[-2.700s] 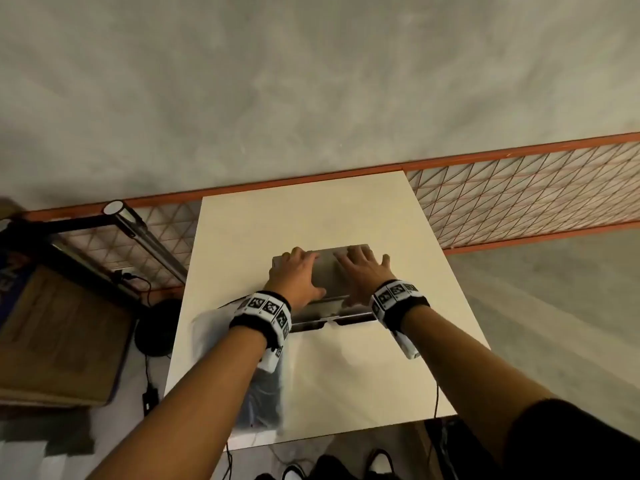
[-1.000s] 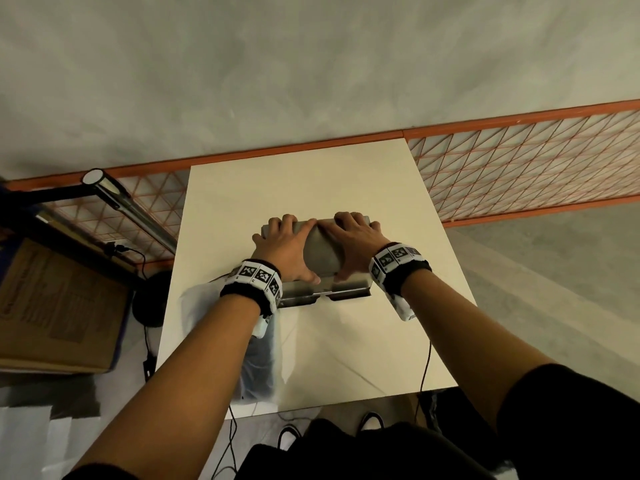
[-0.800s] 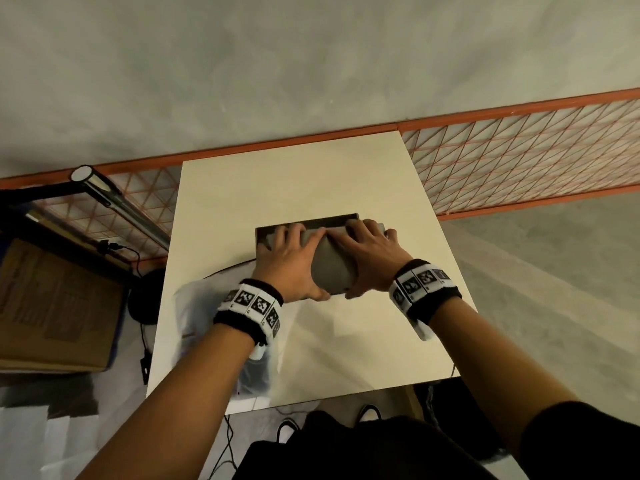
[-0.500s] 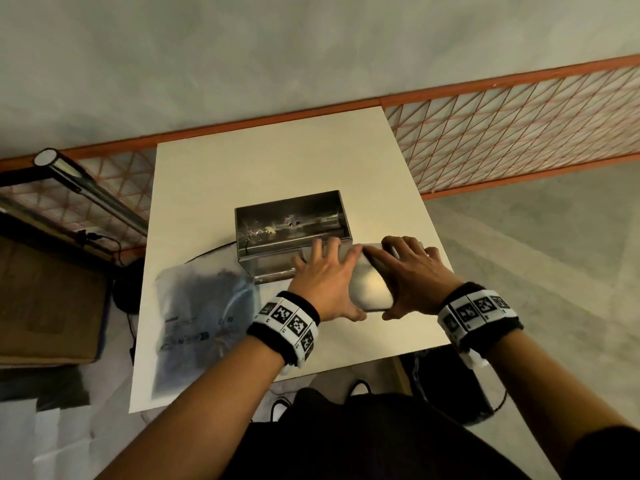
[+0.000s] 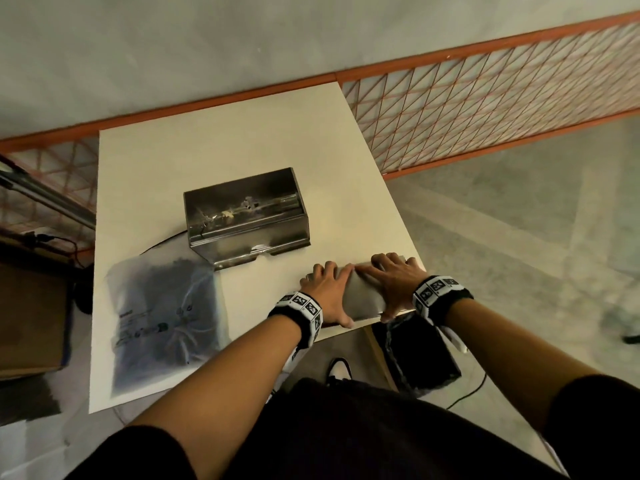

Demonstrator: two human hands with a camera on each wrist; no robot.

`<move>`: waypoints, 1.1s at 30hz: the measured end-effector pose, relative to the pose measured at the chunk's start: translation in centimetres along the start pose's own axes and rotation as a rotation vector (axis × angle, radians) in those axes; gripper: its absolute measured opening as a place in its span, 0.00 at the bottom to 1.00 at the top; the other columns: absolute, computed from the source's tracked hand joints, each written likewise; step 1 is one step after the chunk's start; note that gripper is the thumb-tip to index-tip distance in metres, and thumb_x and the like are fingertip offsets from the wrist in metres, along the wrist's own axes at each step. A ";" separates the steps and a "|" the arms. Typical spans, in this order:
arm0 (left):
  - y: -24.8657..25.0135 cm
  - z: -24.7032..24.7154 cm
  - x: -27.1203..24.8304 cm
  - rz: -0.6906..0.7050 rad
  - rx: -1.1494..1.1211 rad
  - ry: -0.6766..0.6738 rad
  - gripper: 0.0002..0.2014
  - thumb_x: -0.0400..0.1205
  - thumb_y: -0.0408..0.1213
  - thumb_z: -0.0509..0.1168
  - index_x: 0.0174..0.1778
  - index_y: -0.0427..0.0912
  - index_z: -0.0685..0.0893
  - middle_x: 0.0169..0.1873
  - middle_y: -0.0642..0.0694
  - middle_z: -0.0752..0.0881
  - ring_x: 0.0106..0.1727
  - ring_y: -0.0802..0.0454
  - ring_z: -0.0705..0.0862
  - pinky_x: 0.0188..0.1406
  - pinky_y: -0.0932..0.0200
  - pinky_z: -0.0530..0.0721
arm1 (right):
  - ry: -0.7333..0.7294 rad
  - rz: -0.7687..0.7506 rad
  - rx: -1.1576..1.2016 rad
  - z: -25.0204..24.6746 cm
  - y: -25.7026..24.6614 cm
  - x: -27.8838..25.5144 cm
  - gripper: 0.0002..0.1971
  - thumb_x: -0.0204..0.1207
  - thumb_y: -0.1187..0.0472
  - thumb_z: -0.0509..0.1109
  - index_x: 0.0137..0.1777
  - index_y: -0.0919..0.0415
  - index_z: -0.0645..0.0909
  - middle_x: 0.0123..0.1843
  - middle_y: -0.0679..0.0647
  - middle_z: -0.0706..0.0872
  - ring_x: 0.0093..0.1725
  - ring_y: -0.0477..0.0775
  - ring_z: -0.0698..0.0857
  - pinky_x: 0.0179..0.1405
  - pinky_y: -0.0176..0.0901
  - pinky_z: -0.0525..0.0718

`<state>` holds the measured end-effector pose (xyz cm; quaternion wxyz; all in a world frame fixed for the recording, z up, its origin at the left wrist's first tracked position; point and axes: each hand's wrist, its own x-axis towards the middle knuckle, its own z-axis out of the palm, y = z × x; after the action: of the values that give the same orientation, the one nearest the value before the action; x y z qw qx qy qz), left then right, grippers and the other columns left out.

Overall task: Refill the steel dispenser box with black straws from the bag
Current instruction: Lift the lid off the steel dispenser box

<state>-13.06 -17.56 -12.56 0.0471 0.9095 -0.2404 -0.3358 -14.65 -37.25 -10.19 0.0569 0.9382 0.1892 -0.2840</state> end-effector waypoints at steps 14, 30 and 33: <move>2.3 3.0 2.6 -0.042 0.075 0.079 0.61 0.61 0.66 0.83 0.84 0.52 0.57 0.76 0.41 0.64 0.76 0.35 0.65 0.67 0.28 0.78 | -0.031 0.083 -0.001 3.8 1.2 1.0 0.74 0.40 0.32 0.85 0.83 0.40 0.42 0.76 0.58 0.62 0.74 0.65 0.62 0.56 0.79 0.78; 3.7 4.8 3.7 -0.114 0.084 0.107 0.65 0.62 0.63 0.85 0.87 0.52 0.49 0.79 0.39 0.58 0.79 0.32 0.61 0.66 0.25 0.79 | -0.037 0.147 -0.035 4.6 0.9 1.2 0.77 0.44 0.41 0.90 0.85 0.42 0.37 0.84 0.62 0.53 0.83 0.71 0.53 0.70 0.79 0.68; 3.8 4.9 3.9 -0.121 0.083 0.107 0.66 0.61 0.63 0.85 0.88 0.52 0.49 0.80 0.38 0.58 0.79 0.31 0.61 0.66 0.25 0.79 | -0.048 0.152 -0.032 4.5 0.9 1.3 0.77 0.44 0.42 0.90 0.85 0.42 0.36 0.84 0.62 0.52 0.84 0.71 0.52 0.71 0.79 0.67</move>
<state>-15.14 -22.34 -17.63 0.0015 0.9402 -0.1957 -0.2786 -15.63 -38.62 -14.64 0.0977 0.9417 0.1205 -0.2985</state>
